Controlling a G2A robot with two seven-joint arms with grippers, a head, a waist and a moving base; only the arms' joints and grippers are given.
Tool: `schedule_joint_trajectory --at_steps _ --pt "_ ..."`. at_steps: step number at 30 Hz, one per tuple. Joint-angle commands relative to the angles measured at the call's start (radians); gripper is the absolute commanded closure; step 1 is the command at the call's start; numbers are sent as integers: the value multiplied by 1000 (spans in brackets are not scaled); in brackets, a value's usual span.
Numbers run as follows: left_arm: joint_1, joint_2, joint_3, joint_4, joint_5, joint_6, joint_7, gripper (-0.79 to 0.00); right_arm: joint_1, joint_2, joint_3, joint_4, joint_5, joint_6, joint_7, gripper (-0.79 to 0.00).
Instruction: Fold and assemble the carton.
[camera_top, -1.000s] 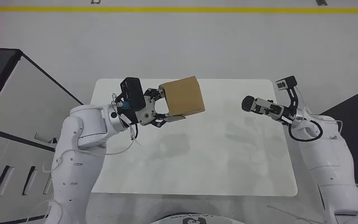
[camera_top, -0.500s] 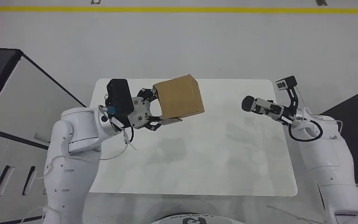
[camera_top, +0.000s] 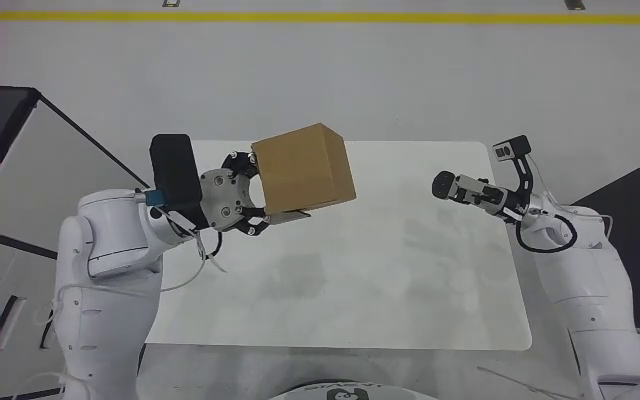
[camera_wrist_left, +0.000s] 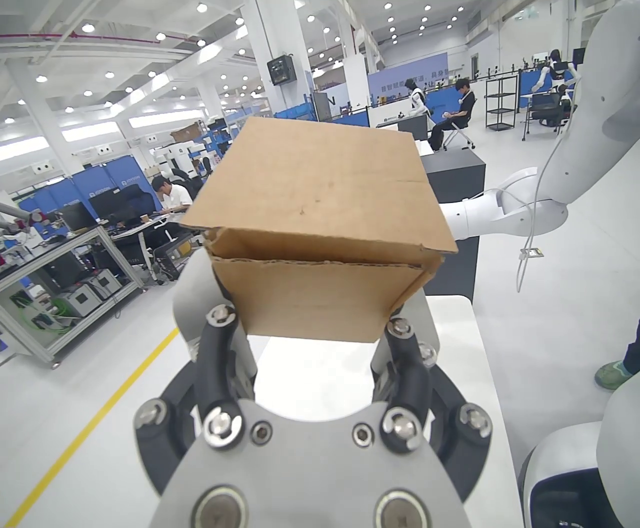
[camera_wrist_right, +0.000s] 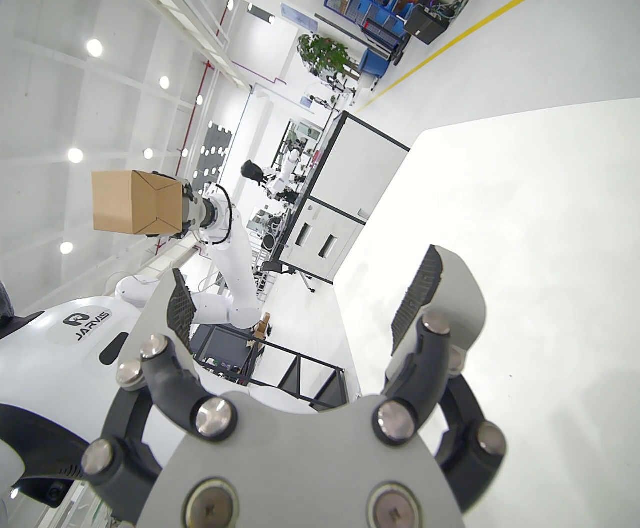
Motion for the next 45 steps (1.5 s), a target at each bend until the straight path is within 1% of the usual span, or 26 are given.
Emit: schedule_joint_trajectory --at_steps 1,2,4,6,9,13,14,15,22,23,24,26,28,30,31,32,33,34,41,43,45 --pt "0 0 0 0 0 0 0 0 0 0 0 0 0 0 0 -785" --pt "0 0 0 0 0 0 0 0 0 0 0 0 0 0 0 -785" --pt "1 1 4 -2 -1 37 4 0 0 0 0 0 0 0 0 -785" --pt "-12 5 10 -3 -35 56 -4 0 0 0 0 0 0 0 0 -785" --pt "-30 17 41 10 -120 88 -101 0 0 0 0 0 0 0 0 -785" --pt "-54 33 60 5 -293 234 -245 0 0 0 0 0 0 0 0 -785" --pt "-65 36 54 -5 -321 252 -266 0 0 0 0 0 0 0 0 -785" --pt "-73 38 48 -9 -328 250 -276 0 0 0 0 0 0 0 0 -785" --pt "-72 38 47 -9 -326 256 -274 0 0 0 0 0 0 0 0 -785" --pt "-69 39 43 -6 -322 285 -268 0 0 0 0 0 0 0 0 -785" --pt "-60 39 52 1 -362 331 -266 0 0 0 0 0 0 0 0 -785" --pt "-60 42 61 -1 -449 410 -294 0 0 0 0 0 0 0 0 -785" --pt "-53 44 72 5 -576 531 -329 0 0 0 0 0 0 0 0 -785" --pt "-40 45 68 11 -666 638 -341 0 0 0 0 0 0 0 0 -785" --pt "-32 44 69 8 -727 678 -331 0 0 0 0 0 0 0 0 -785" --pt "-21 44 64 10 -766 709 -313 0 0 0 0 0 0 0 0 -785" --pt "-8 44 65 8 -793 741 -316 0 0 0 0 0 0 0 0 -785" --pt "-5 45 59 -4 -806 740 -310 0 0 0 0 0 0 0 0 -785" --pt "-5 45 59 -4 -806 740 -310 0 0 0 0 0 0 0 0 -785" --pt "7 44 72 -13 -830 761 -301 0 0 0 0 0 0 0 0 -785" --pt "20 41 82 -15 -879 815 -268 0 0 0 0 0 0 0 0 -785"
